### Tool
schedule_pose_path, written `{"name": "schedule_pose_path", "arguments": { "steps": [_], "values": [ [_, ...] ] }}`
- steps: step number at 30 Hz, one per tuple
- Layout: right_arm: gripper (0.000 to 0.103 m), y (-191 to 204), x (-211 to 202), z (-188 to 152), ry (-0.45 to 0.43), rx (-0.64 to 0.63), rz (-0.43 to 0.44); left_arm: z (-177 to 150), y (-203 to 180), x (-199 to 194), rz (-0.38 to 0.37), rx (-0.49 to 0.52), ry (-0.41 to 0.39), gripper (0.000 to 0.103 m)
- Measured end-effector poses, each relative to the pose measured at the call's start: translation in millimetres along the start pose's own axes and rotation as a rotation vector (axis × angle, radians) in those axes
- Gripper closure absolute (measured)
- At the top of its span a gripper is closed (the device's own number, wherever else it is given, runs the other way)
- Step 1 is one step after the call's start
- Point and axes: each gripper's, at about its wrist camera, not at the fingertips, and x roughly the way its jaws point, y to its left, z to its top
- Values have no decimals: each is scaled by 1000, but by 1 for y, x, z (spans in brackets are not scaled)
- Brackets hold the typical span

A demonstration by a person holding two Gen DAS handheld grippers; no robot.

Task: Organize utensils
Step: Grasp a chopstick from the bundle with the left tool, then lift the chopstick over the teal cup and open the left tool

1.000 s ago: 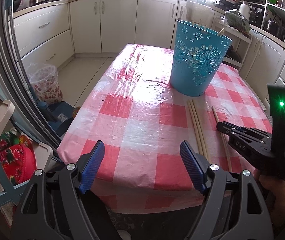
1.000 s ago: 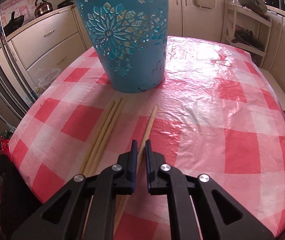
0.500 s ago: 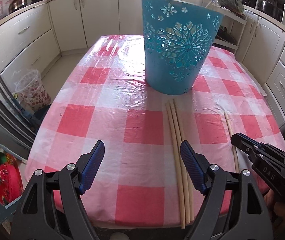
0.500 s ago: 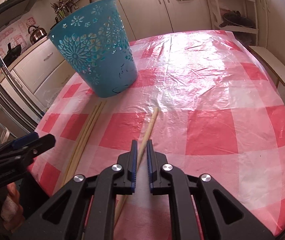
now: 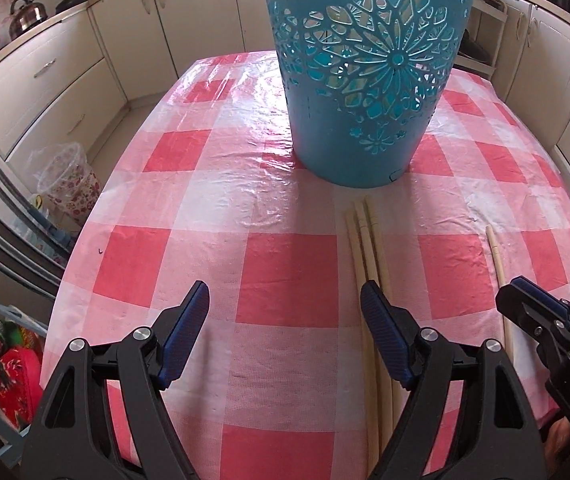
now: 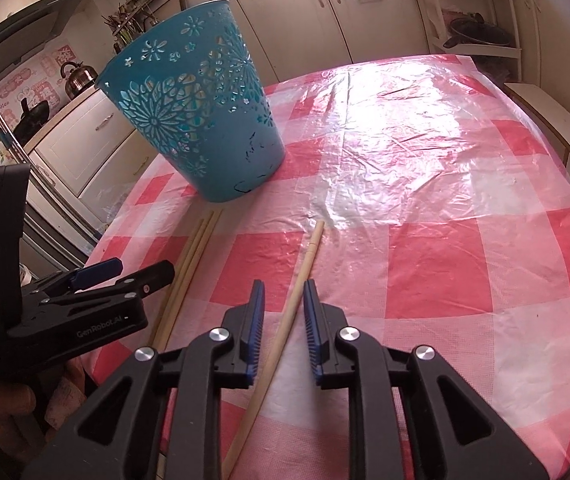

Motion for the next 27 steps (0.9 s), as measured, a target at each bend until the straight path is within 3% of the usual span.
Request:
{"name": "schedule_pose_path", "arguments": {
  "steps": [10, 13, 15, 18, 22, 27],
  "values": [
    [81, 4, 0, -2, -9, -11, -13, -5, 1, 4, -17, -1, 29, 30],
    [81, 4, 0, -2, -16, -16, -24, -3, 2, 4, -49, 1, 29, 44],
    [81, 6, 1, -3, -21, -31, -37, -2, 1, 3, -65, 18, 24, 66],
    [81, 11, 2, -3, -26, -62, -61, -1, 2, 2, -88, 19, 22, 89],
    [82, 14, 3, -4, -32, -92, -86, -1, 6, 3, -117, 14, 34, 91],
    [82, 16, 4, -5, -40, -103, -96, 3, -5, 5, -79, 69, 46, 92]
  ]
}}
